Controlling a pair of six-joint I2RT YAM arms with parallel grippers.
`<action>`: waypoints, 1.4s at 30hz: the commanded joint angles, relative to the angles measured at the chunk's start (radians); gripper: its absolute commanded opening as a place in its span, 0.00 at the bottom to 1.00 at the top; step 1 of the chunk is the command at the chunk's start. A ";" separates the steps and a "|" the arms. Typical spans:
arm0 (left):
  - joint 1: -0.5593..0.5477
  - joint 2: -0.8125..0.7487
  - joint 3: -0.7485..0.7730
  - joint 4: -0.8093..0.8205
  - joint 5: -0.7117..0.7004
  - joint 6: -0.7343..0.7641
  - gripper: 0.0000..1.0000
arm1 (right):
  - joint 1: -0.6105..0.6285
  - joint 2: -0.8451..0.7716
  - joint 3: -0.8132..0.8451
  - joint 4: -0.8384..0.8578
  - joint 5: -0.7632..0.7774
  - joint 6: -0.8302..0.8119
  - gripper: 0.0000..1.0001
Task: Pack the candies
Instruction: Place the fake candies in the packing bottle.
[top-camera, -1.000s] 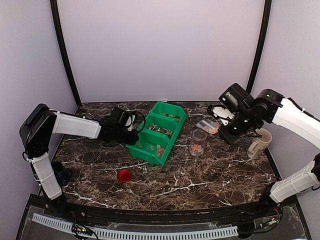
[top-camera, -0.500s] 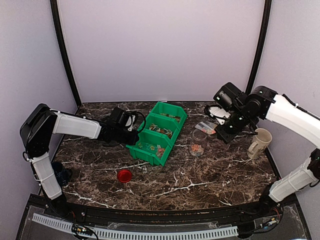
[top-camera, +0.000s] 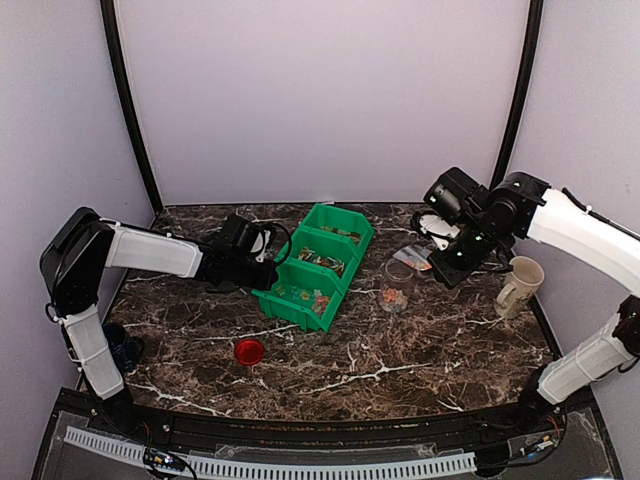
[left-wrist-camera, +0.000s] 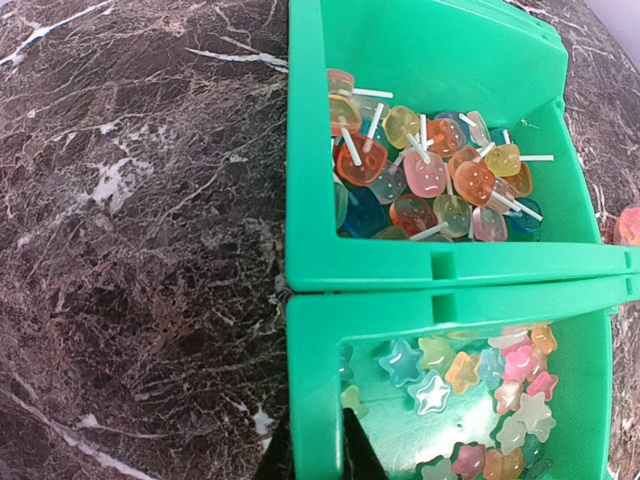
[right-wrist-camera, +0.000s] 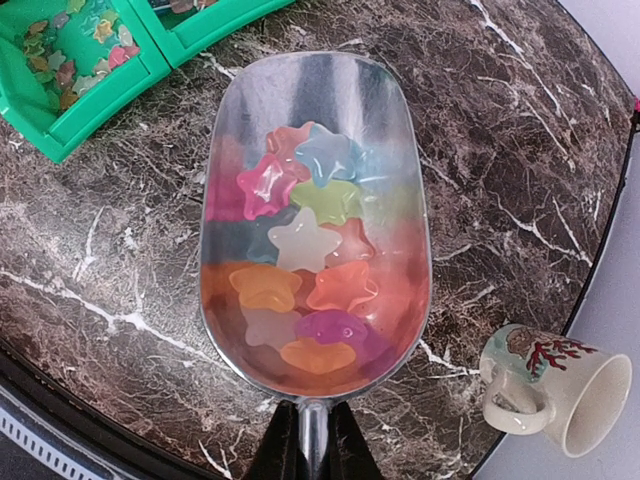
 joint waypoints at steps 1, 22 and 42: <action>0.004 -0.024 0.031 0.126 0.003 0.005 0.00 | -0.007 -0.003 0.031 0.000 0.001 0.047 0.00; 0.004 -0.016 0.040 0.126 0.010 0.002 0.00 | -0.007 0.055 0.074 -0.087 -0.052 0.126 0.00; 0.004 -0.011 0.033 0.137 0.017 -0.004 0.00 | -0.004 0.115 0.126 -0.182 -0.042 0.153 0.00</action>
